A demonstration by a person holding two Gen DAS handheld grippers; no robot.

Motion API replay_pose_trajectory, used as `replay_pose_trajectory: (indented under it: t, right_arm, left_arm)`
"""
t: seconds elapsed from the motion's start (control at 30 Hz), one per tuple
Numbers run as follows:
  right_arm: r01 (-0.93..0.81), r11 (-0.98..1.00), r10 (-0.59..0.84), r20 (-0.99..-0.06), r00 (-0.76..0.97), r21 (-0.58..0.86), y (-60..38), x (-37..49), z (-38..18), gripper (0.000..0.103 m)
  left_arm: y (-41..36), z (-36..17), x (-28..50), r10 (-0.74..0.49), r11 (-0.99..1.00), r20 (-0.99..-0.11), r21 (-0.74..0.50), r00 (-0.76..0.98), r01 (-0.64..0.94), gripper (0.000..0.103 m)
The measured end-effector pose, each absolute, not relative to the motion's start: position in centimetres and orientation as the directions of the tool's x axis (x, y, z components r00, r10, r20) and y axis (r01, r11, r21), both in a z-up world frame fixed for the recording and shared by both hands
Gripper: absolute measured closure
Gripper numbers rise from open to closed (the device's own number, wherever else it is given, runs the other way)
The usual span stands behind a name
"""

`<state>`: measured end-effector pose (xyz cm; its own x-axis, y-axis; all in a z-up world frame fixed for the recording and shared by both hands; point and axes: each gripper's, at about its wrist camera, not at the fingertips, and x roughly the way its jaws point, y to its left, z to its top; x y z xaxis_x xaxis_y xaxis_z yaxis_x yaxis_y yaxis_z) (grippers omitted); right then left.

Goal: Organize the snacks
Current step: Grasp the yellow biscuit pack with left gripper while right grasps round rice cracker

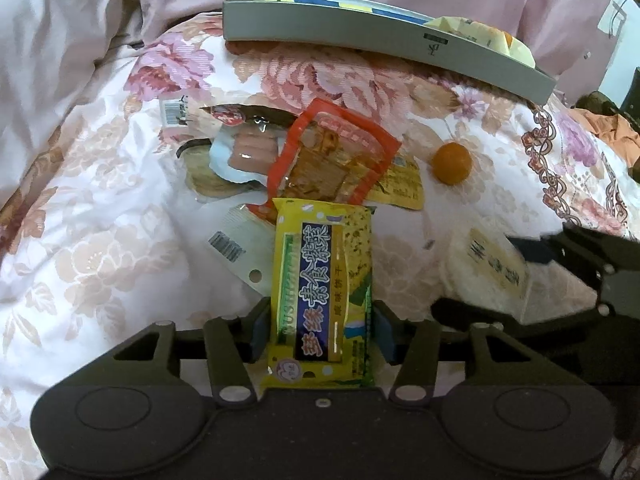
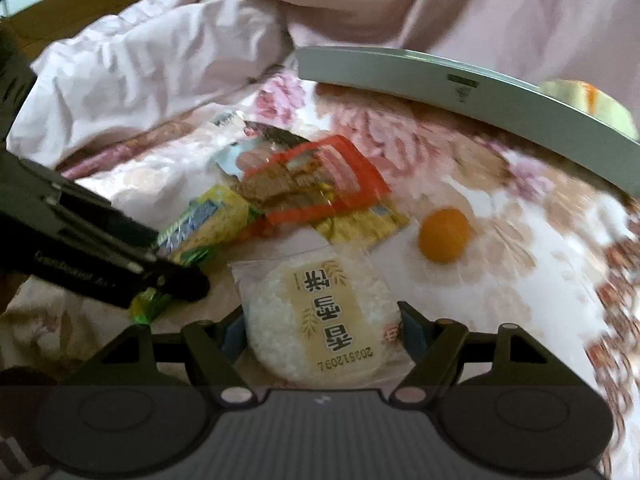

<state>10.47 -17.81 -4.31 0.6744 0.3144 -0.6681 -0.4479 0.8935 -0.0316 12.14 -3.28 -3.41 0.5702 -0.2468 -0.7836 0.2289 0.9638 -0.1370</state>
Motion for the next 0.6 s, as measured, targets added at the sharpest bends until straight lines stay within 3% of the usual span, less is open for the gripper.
replay_pose_trajectory:
  t: [0.2,0.6]
  right_arm:
    - [-0.338,0.941,0.261,-0.658,0.706,0.01,-18.3,9.0,-4.7,0.025]
    - [-0.35,0.933,0.232,-0.61,0.757,-0.08,-17.2,8.5,-4.6,0.025]
  left_arm:
    - [-3.4,-3.5,12.1,-0.234,0.966,-0.781,-0.122,0.578,0.227,0.05]
    - [-3.7,-3.2,11.6,-0.23,0.97,-0.766,-0.131,0.6,0.204,0.054]
